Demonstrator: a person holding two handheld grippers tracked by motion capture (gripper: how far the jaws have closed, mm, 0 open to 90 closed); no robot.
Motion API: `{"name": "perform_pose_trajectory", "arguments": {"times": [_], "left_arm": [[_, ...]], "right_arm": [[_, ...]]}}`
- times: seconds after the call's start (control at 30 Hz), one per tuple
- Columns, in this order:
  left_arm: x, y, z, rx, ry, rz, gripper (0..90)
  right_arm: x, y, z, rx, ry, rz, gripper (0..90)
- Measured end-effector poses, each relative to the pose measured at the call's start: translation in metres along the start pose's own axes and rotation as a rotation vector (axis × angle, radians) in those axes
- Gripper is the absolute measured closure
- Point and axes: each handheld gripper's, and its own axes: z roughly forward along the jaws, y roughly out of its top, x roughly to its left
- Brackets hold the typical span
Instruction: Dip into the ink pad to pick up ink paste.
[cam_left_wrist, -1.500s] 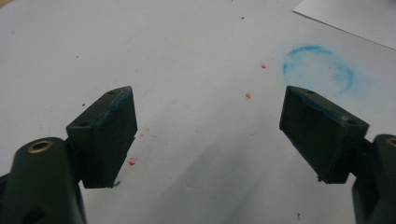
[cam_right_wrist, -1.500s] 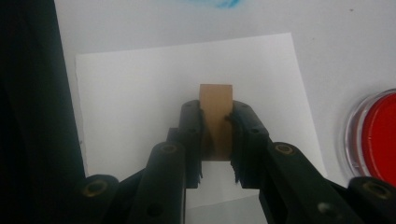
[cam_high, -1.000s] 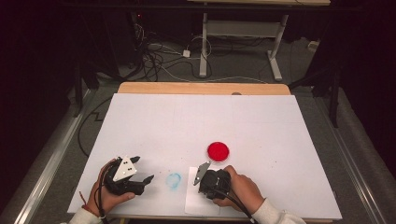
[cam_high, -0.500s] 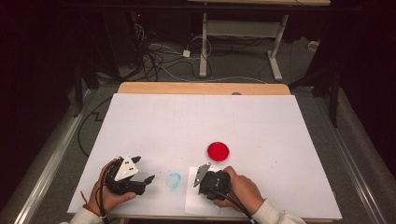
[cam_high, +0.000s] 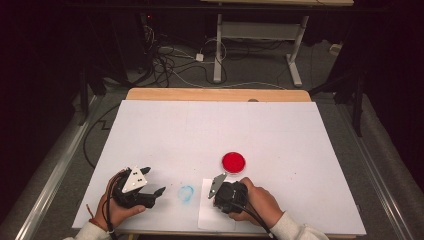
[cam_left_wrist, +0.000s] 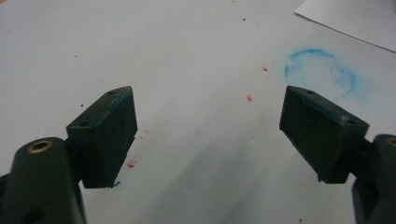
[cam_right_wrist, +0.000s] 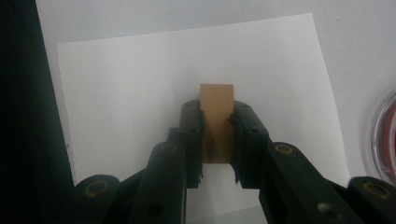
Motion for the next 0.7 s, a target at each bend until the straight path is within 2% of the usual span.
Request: {"name": "perform_pose_trajectory", "arguments": {"times": [0.2, 0.23, 0.27, 0.7], "left_arm": [[0.0014, -0.0007, 0.0001, -0.002, -0.003, -0.004, 18.4], [0.0013, -0.0004, 0.0005, -0.001, -0.004, -0.002, 18.4], [0.0012, -0.0001, 0.0007, 0.000, -0.005, 0.000, 18.4], [0.0005, -0.0003, 0.0001, 0.001, -0.010, 0.001, 18.4]], "right_arm": [[0.0000, -0.0001, 0.0004, -0.004, -0.002, -0.002, 76.4], [0.0004, 0.0005, -0.0008, 0.014, -0.010, -0.008, 76.3], [0.0012, 0.0002, 0.0002, 0.001, -0.014, -0.007, 76.3], [0.0030, -0.0003, 0.0008, 0.000, -0.027, -0.015, 76.1]]}}
